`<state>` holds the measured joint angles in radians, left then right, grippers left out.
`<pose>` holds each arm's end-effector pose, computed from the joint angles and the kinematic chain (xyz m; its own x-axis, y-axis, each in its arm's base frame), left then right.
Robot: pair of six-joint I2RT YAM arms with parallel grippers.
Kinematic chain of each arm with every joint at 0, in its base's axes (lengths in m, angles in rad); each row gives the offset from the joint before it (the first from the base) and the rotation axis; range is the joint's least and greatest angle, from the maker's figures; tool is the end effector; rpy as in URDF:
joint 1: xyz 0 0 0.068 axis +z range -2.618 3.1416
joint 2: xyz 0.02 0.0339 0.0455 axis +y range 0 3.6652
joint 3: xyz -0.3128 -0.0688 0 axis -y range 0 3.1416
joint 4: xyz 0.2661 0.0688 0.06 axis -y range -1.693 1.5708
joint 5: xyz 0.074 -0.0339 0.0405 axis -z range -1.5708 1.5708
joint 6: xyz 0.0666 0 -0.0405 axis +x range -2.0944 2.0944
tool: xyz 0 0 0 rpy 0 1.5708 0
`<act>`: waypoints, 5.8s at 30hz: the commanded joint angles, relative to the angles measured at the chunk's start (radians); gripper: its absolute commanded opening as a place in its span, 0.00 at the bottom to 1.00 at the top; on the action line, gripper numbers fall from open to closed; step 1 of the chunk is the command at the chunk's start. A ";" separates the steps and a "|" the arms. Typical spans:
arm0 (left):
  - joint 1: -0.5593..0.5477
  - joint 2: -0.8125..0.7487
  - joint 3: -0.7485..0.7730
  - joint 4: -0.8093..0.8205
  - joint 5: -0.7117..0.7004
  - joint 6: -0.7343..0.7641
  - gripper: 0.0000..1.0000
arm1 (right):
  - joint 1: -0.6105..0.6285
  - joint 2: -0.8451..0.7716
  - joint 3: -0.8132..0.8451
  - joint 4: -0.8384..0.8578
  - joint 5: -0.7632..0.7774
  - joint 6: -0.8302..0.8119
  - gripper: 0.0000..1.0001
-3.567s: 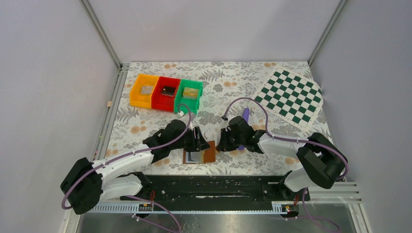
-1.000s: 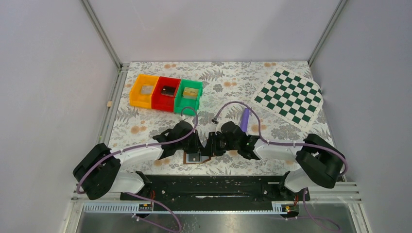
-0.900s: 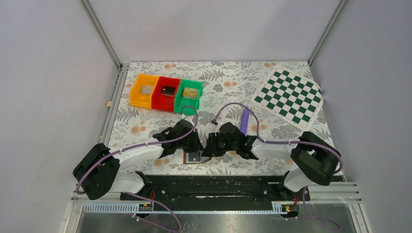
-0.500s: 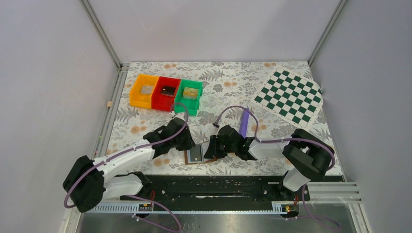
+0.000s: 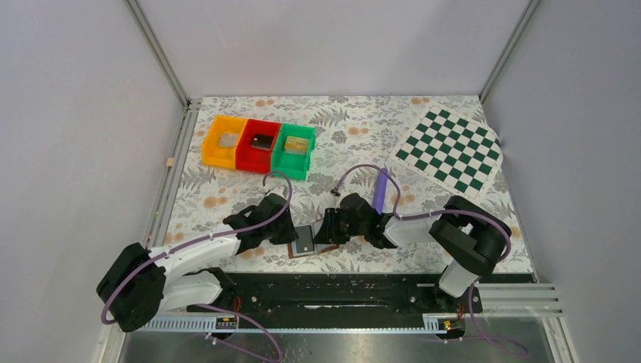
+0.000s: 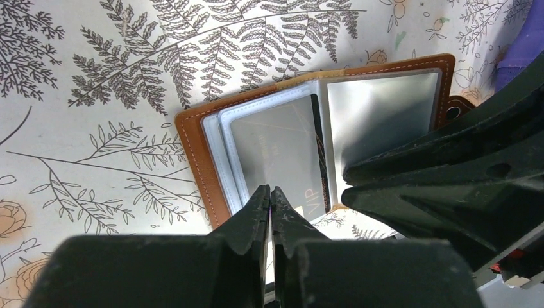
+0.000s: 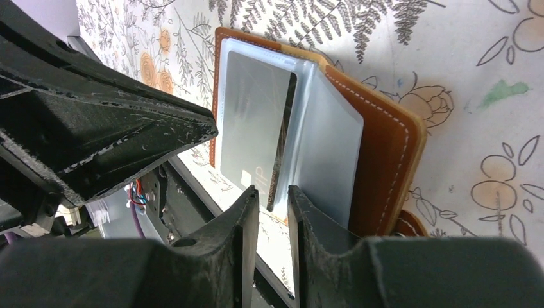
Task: Take the credit cards out of the card holder
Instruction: Remove the credit card from the card holder, then place the credit card in the storage box.
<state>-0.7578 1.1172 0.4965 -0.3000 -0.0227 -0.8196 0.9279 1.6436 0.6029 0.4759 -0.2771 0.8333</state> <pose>0.1604 -0.1497 0.1768 -0.8896 -0.1642 -0.4263 0.0396 0.9019 -0.4300 0.1927 0.2876 0.1523 -0.8881 0.0018 -0.4596 -0.3733 0.5805 0.7237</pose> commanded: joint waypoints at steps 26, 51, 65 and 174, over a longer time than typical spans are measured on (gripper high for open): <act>0.005 0.032 -0.081 0.104 0.005 -0.015 0.02 | -0.059 0.138 -0.033 0.328 -0.140 0.133 0.22; 0.007 0.108 -0.048 0.061 -0.051 0.022 0.03 | -0.186 0.044 -0.175 0.364 -0.199 0.113 0.00; 0.008 0.120 -0.047 0.062 -0.055 0.015 0.03 | -0.236 -0.046 -0.199 0.262 -0.174 0.079 0.00; 0.021 0.052 0.026 0.345 0.131 0.009 0.38 | -0.255 -0.461 -0.184 0.156 -0.158 0.180 0.00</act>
<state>-0.7452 1.1267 0.4763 -0.0139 0.0994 -0.8413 0.6777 1.1877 0.4213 0.5598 -0.4133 0.9943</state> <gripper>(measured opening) 0.390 0.020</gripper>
